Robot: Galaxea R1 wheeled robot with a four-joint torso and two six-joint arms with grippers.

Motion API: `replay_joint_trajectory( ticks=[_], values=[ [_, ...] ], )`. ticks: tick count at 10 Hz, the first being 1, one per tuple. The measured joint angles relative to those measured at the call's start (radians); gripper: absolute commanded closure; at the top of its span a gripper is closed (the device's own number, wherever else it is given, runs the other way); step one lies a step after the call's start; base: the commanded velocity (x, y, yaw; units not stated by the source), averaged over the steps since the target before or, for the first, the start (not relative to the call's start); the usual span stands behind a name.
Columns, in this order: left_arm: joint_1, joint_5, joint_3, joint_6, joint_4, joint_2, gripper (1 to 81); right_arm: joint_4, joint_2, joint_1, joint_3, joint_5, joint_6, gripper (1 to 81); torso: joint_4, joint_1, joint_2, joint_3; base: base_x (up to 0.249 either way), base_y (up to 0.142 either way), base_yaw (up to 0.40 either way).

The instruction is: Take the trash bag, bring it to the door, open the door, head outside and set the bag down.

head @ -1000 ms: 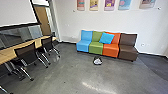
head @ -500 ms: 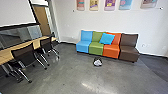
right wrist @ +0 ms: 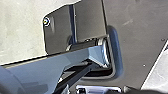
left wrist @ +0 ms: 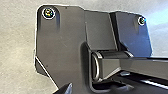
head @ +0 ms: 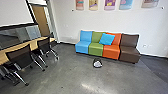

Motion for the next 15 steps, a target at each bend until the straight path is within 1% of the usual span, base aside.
replay_joint_trajectory(
  ticks=[13, 15],
  values=[
    [0.003, 0.001, 0.001, 0.0, 0.0, 0.0, 1.0, 0.001, 0.008, -0.003, -0.006, 0.001, 0.0, 1.0, 0.0, -0.001, 0.0, 0.0, 0.132, -0.068, 0.0],
    [0.006, 0.002, 0.0, 0.0, 0.01, -0.003, 1.0, 0.001, 0.011, -0.007, -0.008, 0.0, 0.003, 1.0, 0.0, -0.001, 0.0, 0.0, 0.132, -0.067, 0.0]
  ],
)
